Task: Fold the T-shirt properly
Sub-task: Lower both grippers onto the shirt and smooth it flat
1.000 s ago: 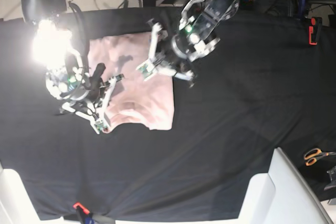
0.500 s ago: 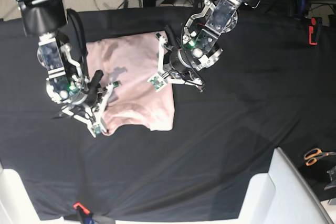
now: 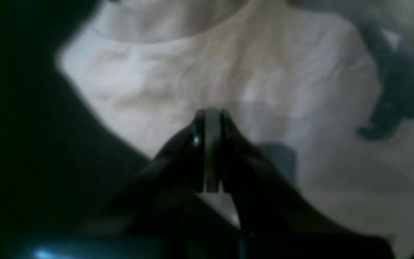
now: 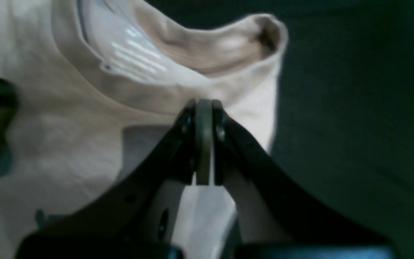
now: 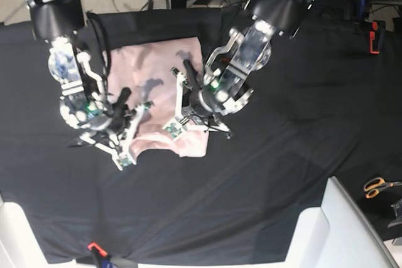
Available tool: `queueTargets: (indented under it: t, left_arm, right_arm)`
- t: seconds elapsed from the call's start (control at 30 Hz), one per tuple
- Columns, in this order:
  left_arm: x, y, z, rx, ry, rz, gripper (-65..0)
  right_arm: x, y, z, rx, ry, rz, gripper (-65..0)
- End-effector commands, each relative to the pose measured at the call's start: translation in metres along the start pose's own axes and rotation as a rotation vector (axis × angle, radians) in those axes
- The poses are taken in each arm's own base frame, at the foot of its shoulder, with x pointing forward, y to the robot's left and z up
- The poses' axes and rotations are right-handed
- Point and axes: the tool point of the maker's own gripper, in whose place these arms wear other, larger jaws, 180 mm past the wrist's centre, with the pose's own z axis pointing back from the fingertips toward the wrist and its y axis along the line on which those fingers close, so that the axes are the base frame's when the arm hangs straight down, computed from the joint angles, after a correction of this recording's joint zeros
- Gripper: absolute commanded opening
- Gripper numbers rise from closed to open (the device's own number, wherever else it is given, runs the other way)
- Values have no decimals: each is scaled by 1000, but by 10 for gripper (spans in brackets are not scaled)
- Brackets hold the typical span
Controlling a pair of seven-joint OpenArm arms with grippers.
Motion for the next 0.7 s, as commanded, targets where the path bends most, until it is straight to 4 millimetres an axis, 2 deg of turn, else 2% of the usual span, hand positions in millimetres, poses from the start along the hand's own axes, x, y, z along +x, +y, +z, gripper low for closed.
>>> queueTargets:
  t: [0.0,0.07,0.17,0.27,0.4,0.53,0.67]
  left_arm:
    - [18,9,-1,20,-43,7,-650]
    - [16,17,-8,60,-57,46,-650]
    - [-2,25,-17,103,-29,87,-650]
    - [-14,29,-17,108,-5,87,-650]
    - [-17,30,-17,110,0,87,-650]
    - [2,23,-4,113,-71,86,-650]
    - [27,17,25,129,-137,89,-650]
  right_arm:
    - [18,-4,-1,-7,-46,0,-650]
    - [16,1,-10,8,-54,-17,-650]
    - [7,-2,-24,14,-32,-37,-650]
    - [-1,-6,-36,18,-10,-61,-650]
    - [-3,-10,-40,14,-5,-66,-650]
    - [10,-21,-21,-18,-36,-26,-650]
    - [24,-22,17,-51,-96,33,-650]
